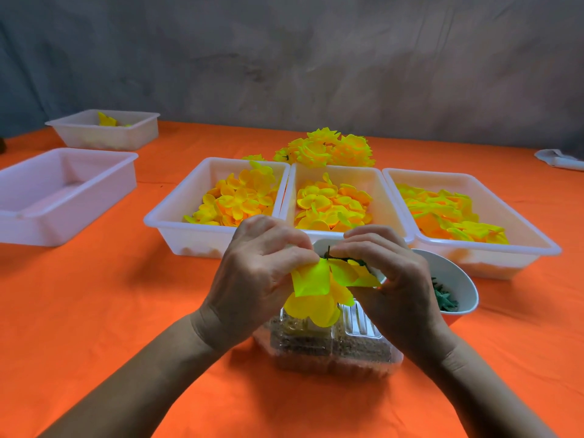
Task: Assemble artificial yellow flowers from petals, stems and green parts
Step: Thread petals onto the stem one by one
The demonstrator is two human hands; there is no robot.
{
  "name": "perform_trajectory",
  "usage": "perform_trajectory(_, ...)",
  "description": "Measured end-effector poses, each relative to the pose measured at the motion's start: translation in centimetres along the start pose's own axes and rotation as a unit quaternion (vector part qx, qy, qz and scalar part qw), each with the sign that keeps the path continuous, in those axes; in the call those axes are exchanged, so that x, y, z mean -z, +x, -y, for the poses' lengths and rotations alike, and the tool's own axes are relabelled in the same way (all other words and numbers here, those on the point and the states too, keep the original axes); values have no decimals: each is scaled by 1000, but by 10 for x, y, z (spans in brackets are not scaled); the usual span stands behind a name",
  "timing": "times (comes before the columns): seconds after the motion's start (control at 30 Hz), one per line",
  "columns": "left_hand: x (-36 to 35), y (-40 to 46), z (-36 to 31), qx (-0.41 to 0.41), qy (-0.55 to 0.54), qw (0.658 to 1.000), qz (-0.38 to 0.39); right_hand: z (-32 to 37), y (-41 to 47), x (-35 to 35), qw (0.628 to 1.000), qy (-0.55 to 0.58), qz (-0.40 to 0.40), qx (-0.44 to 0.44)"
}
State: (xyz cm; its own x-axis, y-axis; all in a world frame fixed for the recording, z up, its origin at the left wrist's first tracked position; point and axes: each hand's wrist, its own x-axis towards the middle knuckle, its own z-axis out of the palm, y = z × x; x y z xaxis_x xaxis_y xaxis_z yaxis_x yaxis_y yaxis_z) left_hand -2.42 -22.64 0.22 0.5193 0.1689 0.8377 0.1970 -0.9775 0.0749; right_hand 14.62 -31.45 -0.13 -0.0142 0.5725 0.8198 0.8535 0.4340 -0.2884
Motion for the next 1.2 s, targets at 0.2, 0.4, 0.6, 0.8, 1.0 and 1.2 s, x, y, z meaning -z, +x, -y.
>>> perform_trajectory(0.2,-2,0,1,-39,43,998,-4,-4,-4,-1,1000,2,12,21)
perform_trajectory(0.4,-3,-2,1,-44,47,998,-2,-3,-6,-1,999,-4,17,27)
perform_trajectory(0.6,-4,-2,3,-49,46,998,-2,-4,-9,-1,999,-5,20,29)
perform_trajectory(0.8,-3,-4,5,-6,-14,999,28,-4,-5,6,997,64,38,-35)
perform_trajectory(1.0,-1,4,3,133,-197,968,80,-6,2,18,923,296,87,-232)
perform_trajectory(1.2,-1,7,0,257,-338,900,102,-6,-4,14,892,306,89,-319)
